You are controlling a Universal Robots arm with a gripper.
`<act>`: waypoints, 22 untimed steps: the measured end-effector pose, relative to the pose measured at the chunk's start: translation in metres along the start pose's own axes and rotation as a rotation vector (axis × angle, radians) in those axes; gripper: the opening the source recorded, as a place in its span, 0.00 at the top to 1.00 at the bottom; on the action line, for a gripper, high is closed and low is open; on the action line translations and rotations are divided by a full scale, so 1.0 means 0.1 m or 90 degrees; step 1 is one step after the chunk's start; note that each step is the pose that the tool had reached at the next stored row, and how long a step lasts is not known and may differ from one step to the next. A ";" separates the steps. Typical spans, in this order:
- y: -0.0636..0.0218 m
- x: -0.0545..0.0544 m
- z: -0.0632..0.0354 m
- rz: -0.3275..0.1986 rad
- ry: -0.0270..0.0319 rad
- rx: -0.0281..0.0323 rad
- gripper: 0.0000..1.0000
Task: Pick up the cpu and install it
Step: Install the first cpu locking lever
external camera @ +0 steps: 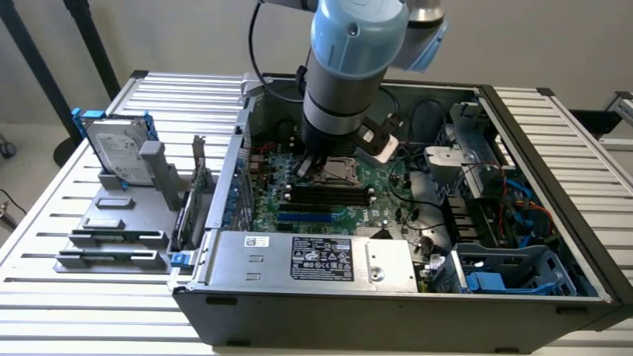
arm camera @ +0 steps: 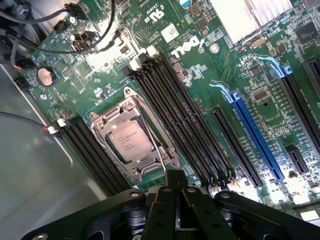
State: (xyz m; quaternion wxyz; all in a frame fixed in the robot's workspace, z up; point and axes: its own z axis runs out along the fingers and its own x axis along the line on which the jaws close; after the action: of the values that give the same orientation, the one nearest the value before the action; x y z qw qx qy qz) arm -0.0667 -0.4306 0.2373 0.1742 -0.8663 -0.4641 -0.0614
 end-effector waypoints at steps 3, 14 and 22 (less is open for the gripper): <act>-0.020 0.01 0.029 -0.001 -0.0002 0.0004 0.89; -0.022 -0.03 0.173 -0.011 -0.0025 0.0028 0.89; -0.041 -0.07 0.303 -0.020 -0.0048 0.0052 0.89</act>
State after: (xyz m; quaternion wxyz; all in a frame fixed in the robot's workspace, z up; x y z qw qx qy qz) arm -0.0755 -0.4227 0.2083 0.1750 -0.8585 -0.4784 -0.0590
